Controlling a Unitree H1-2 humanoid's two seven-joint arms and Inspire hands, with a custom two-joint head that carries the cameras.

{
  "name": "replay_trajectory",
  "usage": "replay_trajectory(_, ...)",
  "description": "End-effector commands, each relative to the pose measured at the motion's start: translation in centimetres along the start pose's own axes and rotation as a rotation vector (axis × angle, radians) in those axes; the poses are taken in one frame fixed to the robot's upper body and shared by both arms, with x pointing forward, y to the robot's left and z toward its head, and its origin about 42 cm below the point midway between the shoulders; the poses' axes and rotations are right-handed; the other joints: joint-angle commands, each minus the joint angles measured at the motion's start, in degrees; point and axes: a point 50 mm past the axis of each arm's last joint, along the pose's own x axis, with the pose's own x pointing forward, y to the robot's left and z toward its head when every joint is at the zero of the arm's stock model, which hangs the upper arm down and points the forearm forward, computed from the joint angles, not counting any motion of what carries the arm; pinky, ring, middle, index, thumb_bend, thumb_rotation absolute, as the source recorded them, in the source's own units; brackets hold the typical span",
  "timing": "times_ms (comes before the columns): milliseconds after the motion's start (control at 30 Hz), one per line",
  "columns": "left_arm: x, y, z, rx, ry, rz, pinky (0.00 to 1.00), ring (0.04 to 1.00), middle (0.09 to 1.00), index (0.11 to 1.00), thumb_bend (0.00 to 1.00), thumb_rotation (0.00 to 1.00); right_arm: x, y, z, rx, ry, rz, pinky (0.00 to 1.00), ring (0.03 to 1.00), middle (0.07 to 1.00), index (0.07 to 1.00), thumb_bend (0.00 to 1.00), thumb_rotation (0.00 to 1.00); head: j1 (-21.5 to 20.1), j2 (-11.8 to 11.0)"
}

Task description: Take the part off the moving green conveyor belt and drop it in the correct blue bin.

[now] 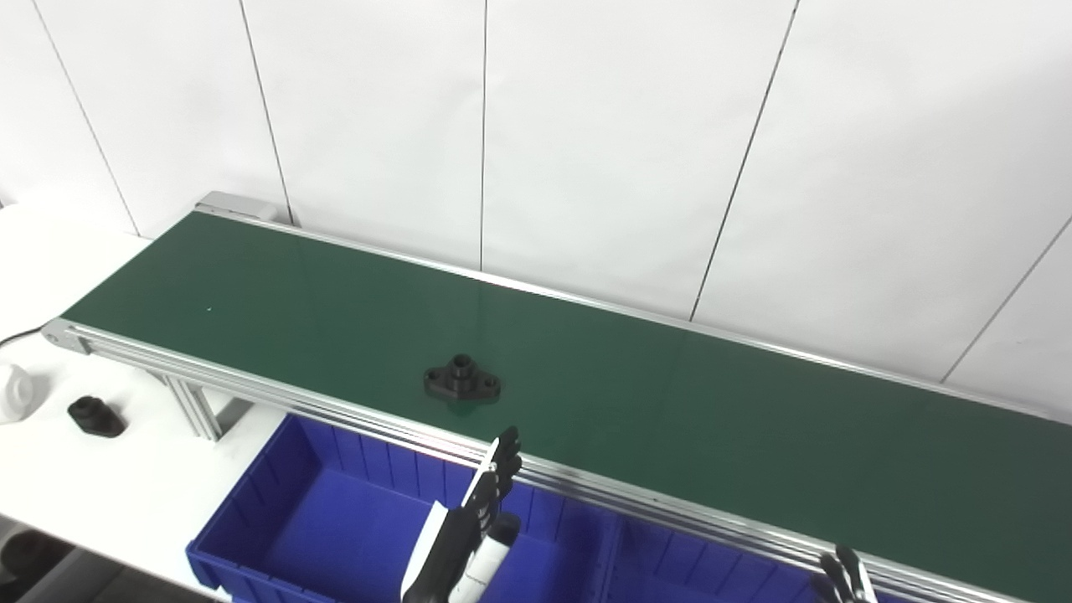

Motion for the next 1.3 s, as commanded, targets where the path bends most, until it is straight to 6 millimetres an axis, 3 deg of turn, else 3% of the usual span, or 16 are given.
replay_trajectory(0, 0.7, 0.1, 1.4, -0.012, -0.055, -0.008, 1.0, 0.991, 1.0, 1.0, 0.71, 0.94, 0.6, -0.9, 1.8, -0.104, -0.156, -0.014, 0.85, 0.906, 0.941, 1.0, 0.72, 0.65, 0.0, 0.0)
replay_trajectory(167, 1.3, 0.5, 1.5, -0.008, -0.054, -0.014, 0.99, 0.98, 0.997, 1.0, 0.73, 0.93, 1.7, -2.3, 3.5, -0.26, -0.264, -0.045, 0.79, 0.874, 0.922, 0.984, 0.76, 0.53, -2.6, 0.2)
replay_trajectory(300, 1.9, 0.5, 1.4, -0.003, -0.052, -0.025, 0.98, 0.977, 1.0, 1.0, 0.74, 0.93, 3.0, -3.4, 5.2, -0.353, -0.248, -0.056, 0.79, 0.838, 0.861, 0.938, 0.79, 0.53, -4.3, 0.2)
replay_trajectory(567, 3.1, -1.3, 1.5, -0.049, -0.067, -0.044, 0.96, 0.973, 1.0, 1.0, 0.73, 0.92, 8.5, -4.3, 8.3, -0.463, -0.21, 0.017, 0.71, 0.801, 0.835, 0.861, 0.79, 0.48, -4.7, 0.0)
replay_trajectory(933, 3.5, -2.4, 2.0, -0.093, -0.092, -0.048, 0.95, 0.97, 1.0, 1.0, 0.71, 0.92, 14.8, -2.6, 12.0, -0.636, -0.222, 0.127, 0.59, 0.709, 0.793, 0.839, 0.84, 0.45, -5.5, 0.2)
replay_trajectory(1267, 2.7, -2.4, 2.8, -0.1, -0.112, -0.047, 0.94, 0.96, 0.997, 1.0, 0.72, 0.91, 20.0, 0.1, 12.6, -0.812, -0.221, 0.2, 0.6, 0.719, 0.8, 0.853, 0.85, 0.47, -5.3, 0.6)
